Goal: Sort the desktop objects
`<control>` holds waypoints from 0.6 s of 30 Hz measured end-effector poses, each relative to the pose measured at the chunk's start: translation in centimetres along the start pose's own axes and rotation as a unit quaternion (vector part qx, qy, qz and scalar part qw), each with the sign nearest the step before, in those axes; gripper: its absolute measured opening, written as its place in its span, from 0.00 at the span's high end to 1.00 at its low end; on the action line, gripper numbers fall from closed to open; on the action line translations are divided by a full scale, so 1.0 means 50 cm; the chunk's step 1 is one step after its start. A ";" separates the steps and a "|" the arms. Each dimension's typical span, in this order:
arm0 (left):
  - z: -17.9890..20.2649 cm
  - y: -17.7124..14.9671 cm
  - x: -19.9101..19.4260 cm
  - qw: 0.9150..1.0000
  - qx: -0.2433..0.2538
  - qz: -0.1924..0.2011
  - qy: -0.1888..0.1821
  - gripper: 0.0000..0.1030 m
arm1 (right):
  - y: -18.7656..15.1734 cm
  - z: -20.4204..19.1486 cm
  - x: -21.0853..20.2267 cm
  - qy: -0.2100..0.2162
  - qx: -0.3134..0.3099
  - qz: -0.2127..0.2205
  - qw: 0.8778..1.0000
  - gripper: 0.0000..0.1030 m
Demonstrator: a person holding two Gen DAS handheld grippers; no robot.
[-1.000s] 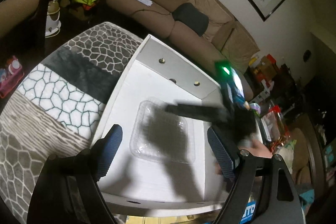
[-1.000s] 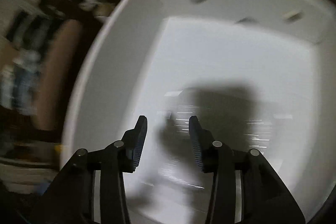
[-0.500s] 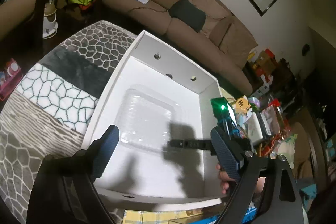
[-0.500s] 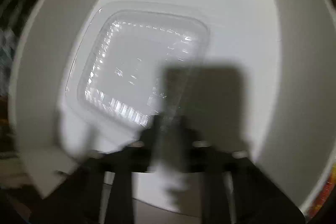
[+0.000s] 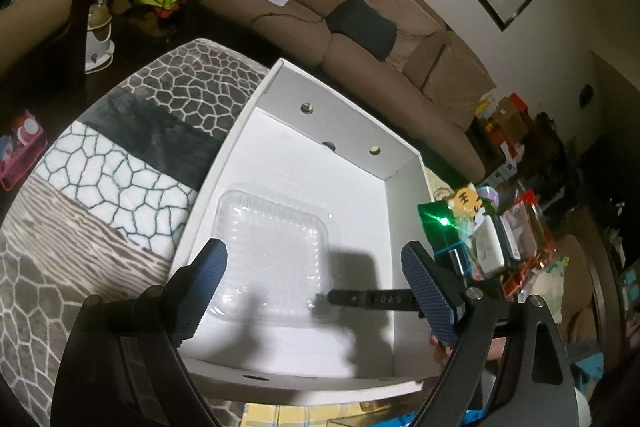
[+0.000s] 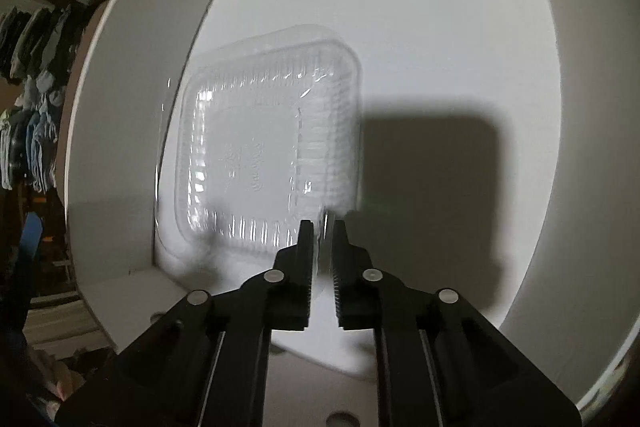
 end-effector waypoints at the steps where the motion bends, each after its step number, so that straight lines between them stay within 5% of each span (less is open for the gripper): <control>1: 0.000 -0.001 -0.001 1.000 0.000 0.000 0.000 0.12 | -0.008 -0.004 0.002 0.007 0.000 -0.006 1.000 0.85; 6: -0.011 0.000 -0.011 1.000 -0.006 0.005 0.003 0.12 | -0.053 -0.024 0.011 0.031 -0.016 -0.032 0.999 0.85; 10: -0.021 0.003 -0.012 1.000 -0.011 0.005 0.006 0.12 | -0.065 -0.030 -0.001 -0.003 -0.053 -0.021 0.998 0.85; 15: -0.010 0.003 -0.006 1.000 -0.002 0.000 0.005 0.12 | -0.096 -0.024 -0.016 0.011 -0.043 -0.039 0.998 0.84; 18: 0.002 -0.002 0.003 1.000 0.013 -0.007 0.012 0.12 | -0.105 -0.015 -0.071 -0.031 -0.052 0.002 0.998 0.74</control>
Point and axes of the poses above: each gripper's, at about its wrist camera, not at the fingertips, and x roughly the way its jaws point, z to its right, y to its top, the point moved 5 cm from there along x, roughly the way its jaws point, and after that the axes turned 2 degrees about -z, right-handed, at the moved point
